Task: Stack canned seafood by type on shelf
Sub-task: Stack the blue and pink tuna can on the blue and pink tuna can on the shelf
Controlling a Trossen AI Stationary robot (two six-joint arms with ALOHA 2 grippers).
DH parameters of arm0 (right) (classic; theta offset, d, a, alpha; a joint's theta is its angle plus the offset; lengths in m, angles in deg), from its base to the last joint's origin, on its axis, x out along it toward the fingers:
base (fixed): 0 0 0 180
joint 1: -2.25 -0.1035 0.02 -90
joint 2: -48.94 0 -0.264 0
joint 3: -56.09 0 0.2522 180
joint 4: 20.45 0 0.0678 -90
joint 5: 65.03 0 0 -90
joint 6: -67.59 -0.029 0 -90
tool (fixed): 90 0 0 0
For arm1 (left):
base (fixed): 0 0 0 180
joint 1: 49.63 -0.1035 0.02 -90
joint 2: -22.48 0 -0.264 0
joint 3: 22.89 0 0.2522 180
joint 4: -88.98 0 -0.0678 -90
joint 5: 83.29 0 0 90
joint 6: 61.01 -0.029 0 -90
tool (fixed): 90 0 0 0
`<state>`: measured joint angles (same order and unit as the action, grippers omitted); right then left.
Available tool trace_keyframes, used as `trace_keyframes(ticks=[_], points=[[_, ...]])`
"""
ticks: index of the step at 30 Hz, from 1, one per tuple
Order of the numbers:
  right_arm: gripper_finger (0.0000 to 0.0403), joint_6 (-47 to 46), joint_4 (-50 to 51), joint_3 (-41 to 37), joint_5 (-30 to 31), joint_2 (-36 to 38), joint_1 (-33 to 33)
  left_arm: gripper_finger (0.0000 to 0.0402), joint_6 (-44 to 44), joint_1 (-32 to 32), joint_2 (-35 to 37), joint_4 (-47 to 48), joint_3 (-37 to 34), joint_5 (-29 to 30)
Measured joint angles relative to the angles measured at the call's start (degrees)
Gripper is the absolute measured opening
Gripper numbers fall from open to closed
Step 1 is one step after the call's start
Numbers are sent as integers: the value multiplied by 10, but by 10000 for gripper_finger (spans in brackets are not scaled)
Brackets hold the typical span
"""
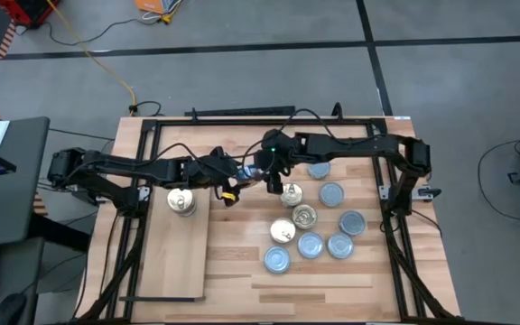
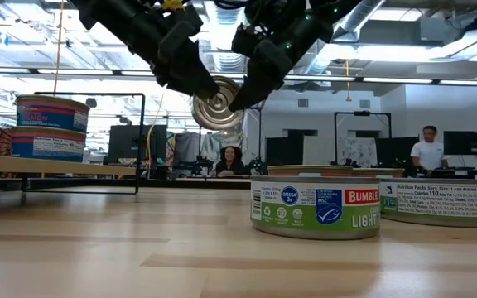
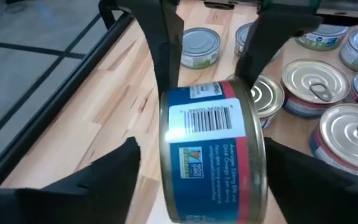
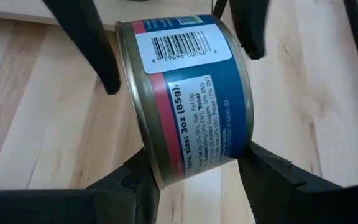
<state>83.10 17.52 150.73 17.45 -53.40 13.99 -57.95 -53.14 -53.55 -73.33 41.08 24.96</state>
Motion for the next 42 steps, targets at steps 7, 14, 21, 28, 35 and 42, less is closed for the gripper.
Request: trace_keyframes(ticks=[7, 14, 21, 28, 35, 42], points=[[220, -2, -5, 0, 8, 0, -2, 187, -15, 0, 0, 1, 0, 2], [292, 4, 14, 3, -18, 7, -10, 187, -9, -1, 0, 49, 10, -28], [362, -25, 21, 15, -30, 70, -28, 187, 42, 2, 14, 161, 51, -74], [379, -51, 80, 14, -32, 127, -27, 187, 122, 23, 89, 243, 57, -107], [379, -80, 73, 10, -31, 121, -46, 187, 214, 70, 175, 351, 58, -107], [378, -124, -141, -125, -28, 148, -69, 187, 299, 106, 236, 448, 58, -94]])
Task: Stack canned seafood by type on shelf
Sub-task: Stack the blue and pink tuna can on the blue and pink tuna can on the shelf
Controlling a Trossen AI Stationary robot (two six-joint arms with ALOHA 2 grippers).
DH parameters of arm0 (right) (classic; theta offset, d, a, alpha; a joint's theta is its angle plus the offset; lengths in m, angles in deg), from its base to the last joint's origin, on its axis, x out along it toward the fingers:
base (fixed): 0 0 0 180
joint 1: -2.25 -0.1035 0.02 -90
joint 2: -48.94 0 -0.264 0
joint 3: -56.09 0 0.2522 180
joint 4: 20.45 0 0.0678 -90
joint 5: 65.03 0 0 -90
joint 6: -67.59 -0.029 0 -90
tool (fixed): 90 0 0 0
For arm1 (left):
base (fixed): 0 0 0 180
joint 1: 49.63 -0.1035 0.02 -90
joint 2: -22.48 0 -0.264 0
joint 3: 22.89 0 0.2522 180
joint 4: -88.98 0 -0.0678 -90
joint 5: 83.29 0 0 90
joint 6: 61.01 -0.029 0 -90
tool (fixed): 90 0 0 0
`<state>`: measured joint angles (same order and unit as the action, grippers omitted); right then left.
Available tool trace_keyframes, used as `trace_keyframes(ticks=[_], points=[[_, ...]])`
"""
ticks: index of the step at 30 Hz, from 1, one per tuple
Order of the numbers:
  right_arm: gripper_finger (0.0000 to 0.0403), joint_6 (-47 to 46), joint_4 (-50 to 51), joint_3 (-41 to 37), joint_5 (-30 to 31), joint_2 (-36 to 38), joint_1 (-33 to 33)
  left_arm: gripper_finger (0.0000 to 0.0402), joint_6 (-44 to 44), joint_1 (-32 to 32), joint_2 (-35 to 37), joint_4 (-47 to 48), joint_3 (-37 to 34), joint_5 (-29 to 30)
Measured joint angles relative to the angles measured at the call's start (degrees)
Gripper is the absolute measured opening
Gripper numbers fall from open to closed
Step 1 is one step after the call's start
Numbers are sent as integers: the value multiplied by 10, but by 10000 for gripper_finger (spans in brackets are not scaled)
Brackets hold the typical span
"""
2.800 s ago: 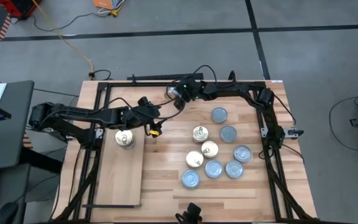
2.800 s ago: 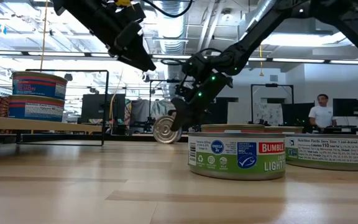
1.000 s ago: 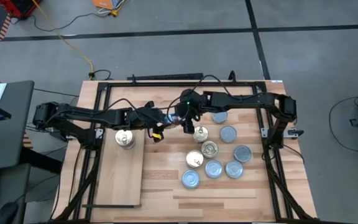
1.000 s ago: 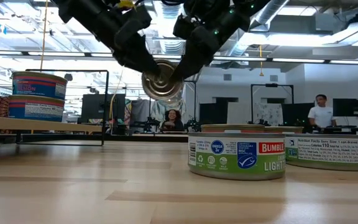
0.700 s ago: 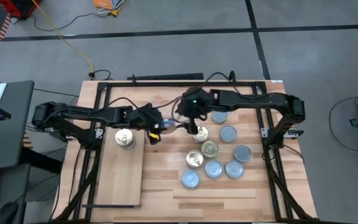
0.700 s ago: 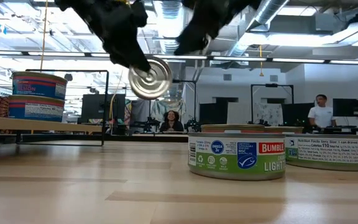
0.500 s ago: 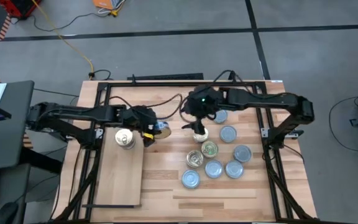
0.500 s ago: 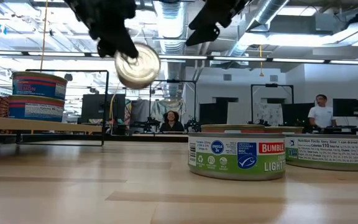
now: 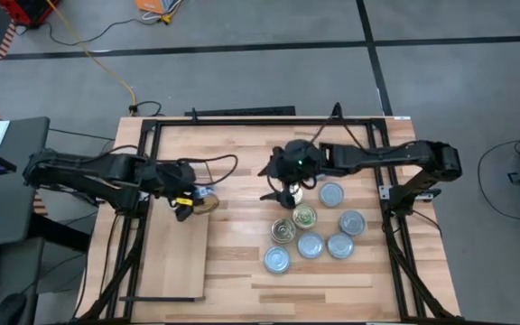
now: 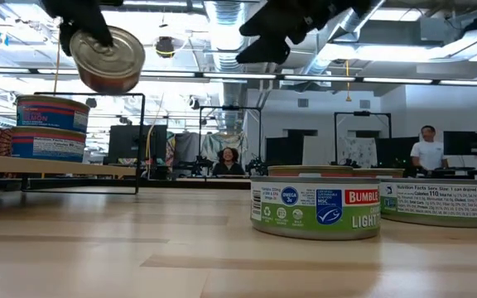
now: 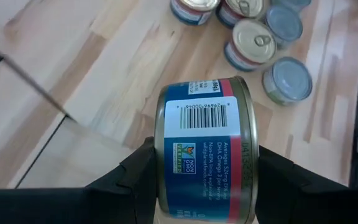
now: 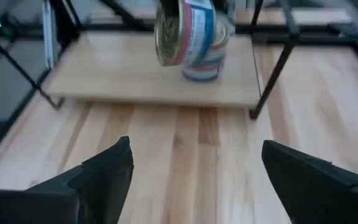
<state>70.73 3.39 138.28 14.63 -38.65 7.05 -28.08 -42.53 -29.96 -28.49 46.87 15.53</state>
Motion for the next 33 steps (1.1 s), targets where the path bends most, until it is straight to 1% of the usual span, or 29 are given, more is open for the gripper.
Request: trace_keyframes(ticks=[3, 10, 17, 21, 25, 27, 33], points=[[374, -26, -89, -46, 4, 13, 1, 187, 28, 1, 30, 24, 0, -10], [370, -41, -194, -105, 4, 17, 1, 187, 78, 1, 119, 126, 0, -6], [370, -68, -207, -114, 5, 14, 4, 187, 95, 1, 179, 138, -2, 3], [370, -77, -211, -114, 4, 14, -6, 187, 99, 1, 208, 118, -37, -20], [370, -72, -218, -114, 20, 14, -17, 187, 104, 1, 236, 66, -88, -58], [370, -71, -220, -114, 26, 14, -21, 187, 106, 1, 246, 42, -102, -71], [370, -63, -241, -114, 27, 14, -22, 187, 125, 1, 271, 45, -122, -66]])
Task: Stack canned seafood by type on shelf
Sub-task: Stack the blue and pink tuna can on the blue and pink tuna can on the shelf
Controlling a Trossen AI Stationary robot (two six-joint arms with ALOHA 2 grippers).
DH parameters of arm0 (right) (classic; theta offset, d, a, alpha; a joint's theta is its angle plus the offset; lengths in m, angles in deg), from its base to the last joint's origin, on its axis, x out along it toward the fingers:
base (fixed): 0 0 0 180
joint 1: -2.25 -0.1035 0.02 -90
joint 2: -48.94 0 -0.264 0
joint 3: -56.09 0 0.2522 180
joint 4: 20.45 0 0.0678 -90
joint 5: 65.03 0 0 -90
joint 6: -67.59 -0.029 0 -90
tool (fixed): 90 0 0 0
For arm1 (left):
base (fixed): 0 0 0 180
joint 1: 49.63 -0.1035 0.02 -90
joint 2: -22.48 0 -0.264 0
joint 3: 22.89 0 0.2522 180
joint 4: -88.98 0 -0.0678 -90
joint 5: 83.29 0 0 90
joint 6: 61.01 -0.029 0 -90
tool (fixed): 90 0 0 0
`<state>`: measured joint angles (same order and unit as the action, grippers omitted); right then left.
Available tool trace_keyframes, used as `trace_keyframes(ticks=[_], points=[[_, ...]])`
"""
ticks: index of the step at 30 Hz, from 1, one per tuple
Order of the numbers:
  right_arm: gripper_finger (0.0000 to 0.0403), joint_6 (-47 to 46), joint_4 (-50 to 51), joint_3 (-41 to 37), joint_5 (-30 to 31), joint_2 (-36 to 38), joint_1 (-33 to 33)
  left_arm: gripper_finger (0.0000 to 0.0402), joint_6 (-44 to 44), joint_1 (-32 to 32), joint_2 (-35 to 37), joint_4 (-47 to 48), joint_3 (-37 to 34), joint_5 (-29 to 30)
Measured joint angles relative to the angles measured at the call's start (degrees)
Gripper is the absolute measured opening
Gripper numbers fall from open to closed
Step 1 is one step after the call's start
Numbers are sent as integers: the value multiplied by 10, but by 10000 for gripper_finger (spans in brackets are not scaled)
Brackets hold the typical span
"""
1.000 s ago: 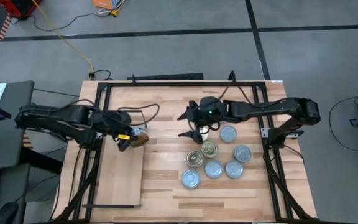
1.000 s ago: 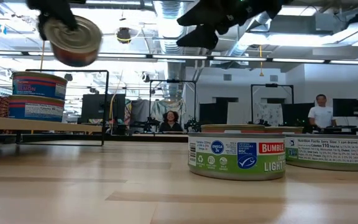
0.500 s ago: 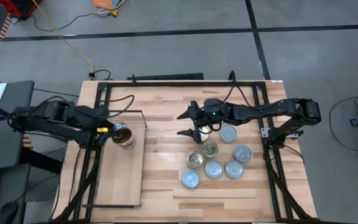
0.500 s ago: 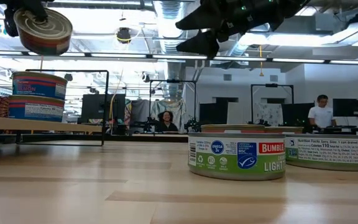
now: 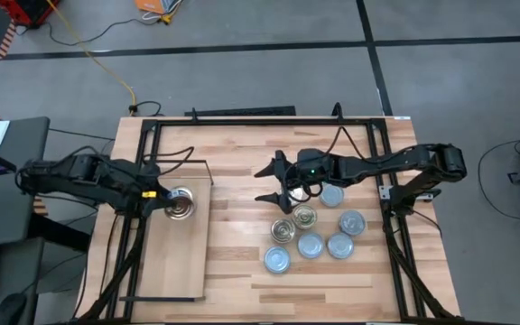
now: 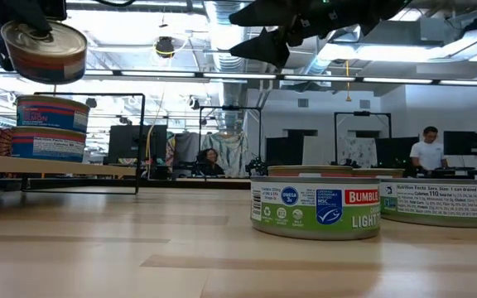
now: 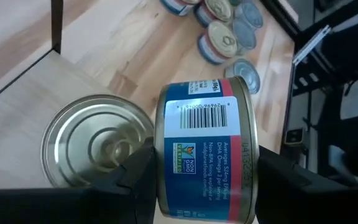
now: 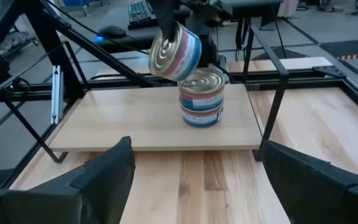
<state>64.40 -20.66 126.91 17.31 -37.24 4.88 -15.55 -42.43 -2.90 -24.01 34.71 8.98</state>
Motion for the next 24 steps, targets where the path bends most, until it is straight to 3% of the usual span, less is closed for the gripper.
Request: trace_keyframes(ticks=[10, 17, 24], points=[[369, 2, -4, 0, 0, 0, 0, 187, 22, 0, 25, 12, -3, 58], [369, 2, -3, 0, 0, 0, 0, 188, 63, 0, 19, 9, -3, 135], [369, 2, -3, 0, 0, 0, 0, 191, 126, 0, 16, -5, -28, 129]])
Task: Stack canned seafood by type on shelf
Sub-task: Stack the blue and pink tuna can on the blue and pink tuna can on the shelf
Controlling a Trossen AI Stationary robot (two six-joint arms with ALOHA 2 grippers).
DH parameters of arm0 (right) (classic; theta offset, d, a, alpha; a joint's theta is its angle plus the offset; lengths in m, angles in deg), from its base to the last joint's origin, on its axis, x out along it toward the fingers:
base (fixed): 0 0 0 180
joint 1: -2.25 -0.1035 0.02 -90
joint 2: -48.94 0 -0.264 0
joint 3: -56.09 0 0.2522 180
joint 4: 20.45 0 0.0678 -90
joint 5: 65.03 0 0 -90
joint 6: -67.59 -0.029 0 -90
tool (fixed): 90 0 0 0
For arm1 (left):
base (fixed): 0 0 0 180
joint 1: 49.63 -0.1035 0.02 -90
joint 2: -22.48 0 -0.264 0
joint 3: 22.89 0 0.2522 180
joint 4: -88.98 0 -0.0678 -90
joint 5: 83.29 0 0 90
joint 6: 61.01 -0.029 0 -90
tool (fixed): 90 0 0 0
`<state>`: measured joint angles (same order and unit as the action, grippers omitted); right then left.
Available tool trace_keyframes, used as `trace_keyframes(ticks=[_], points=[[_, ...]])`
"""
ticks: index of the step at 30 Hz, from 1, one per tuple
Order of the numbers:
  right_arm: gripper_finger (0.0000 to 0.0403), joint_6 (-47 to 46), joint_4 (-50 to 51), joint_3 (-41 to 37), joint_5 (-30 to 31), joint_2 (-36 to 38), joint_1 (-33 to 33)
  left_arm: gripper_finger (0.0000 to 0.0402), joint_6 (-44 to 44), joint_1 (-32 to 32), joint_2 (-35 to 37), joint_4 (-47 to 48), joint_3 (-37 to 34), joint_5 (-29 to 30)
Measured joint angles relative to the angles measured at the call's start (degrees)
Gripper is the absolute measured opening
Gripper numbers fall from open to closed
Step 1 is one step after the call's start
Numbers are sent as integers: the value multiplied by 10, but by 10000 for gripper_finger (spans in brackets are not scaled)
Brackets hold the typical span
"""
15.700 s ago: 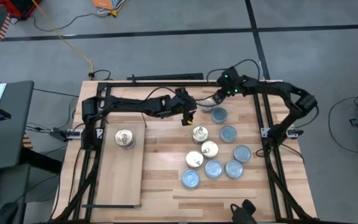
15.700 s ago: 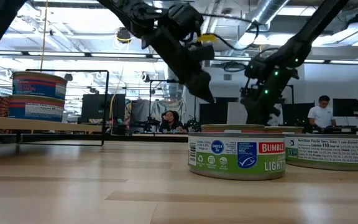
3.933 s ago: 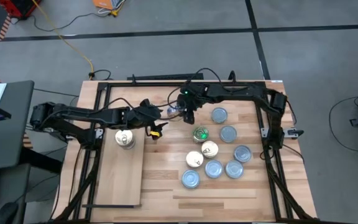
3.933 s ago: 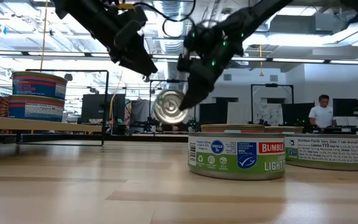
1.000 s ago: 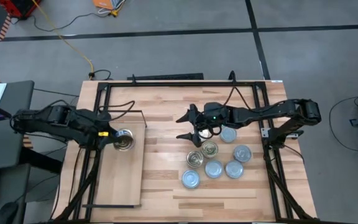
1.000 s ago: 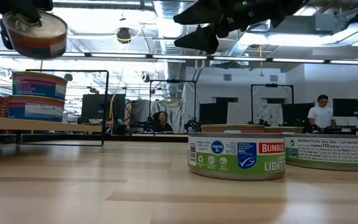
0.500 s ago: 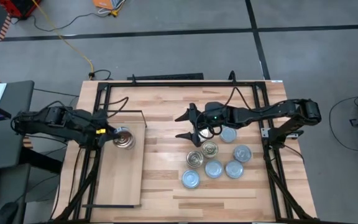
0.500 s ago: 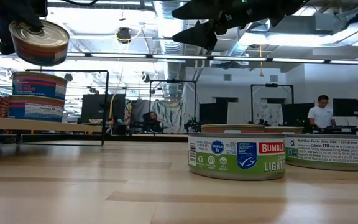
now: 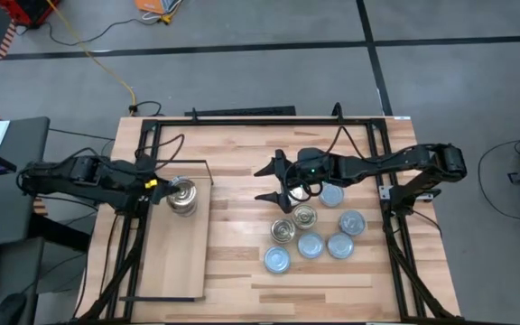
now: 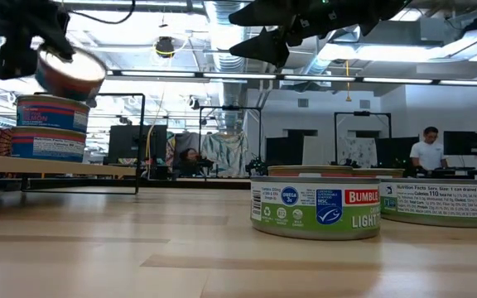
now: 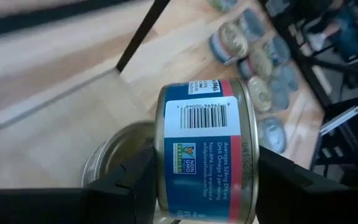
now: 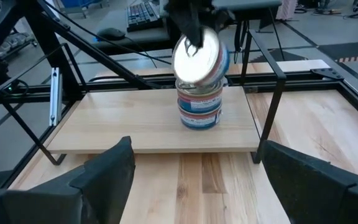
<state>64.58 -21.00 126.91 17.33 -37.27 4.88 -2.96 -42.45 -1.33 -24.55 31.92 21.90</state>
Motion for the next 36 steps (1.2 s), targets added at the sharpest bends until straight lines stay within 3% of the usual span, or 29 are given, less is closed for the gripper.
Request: trace_keyframes(ticks=[13, 26, 36], points=[[369, 0, 1, 0, 0, 0, 0, 197, 33, 0, -1, -1, -18, -27], [369, -4, 1, 0, 0, 0, 0, 275, -11, 0, -2, 9, -17, -43], [369, -5, 1, 0, 0, 0, 0, 288, -28, 0, -2, 62, -7, -60]])
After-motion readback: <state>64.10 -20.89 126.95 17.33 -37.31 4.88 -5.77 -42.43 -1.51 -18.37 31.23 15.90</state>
